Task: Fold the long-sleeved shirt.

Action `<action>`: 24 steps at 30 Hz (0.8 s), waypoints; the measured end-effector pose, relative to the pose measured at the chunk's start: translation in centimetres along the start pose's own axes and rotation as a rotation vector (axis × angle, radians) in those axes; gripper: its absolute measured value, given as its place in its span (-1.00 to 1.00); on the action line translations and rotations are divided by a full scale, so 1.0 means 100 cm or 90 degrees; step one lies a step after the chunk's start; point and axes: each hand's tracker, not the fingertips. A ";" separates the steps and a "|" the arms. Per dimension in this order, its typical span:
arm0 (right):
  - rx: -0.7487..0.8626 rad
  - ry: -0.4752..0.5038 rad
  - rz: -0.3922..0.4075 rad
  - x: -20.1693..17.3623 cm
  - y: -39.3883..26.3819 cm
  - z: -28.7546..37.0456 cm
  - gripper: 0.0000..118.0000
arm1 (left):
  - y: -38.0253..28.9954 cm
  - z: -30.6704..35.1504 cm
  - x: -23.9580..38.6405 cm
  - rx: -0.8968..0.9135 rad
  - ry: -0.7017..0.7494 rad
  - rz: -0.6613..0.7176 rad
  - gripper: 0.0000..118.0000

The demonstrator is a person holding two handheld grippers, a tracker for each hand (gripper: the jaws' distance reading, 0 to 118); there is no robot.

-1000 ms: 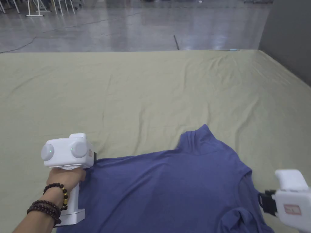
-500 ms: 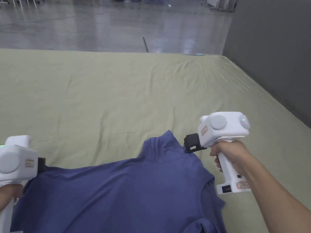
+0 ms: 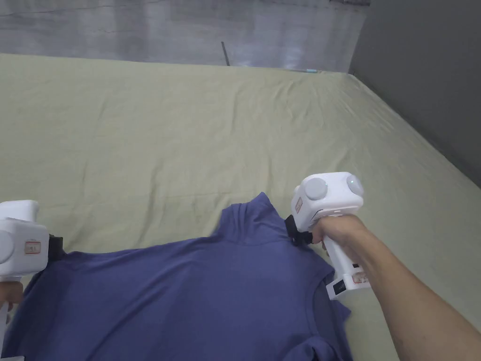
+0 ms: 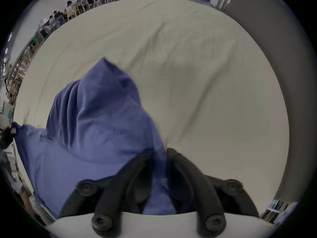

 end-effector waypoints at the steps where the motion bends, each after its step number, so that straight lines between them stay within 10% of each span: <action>1: 0.001 0.004 -0.001 -0.004 -0.005 -0.003 -0.91 | 0.000 0.000 0.002 0.001 -0.003 0.003 -0.98; 12: 0.149 0.030 0.027 0.002 -0.019 0.093 -0.95 | 0.065 0.018 0.009 0.040 -0.014 0.004 -0.98; 24: 0.416 0.087 0.046 0.000 -0.016 0.304 -0.95 | 0.343 0.170 0.042 0.259 -0.037 0.021 -0.98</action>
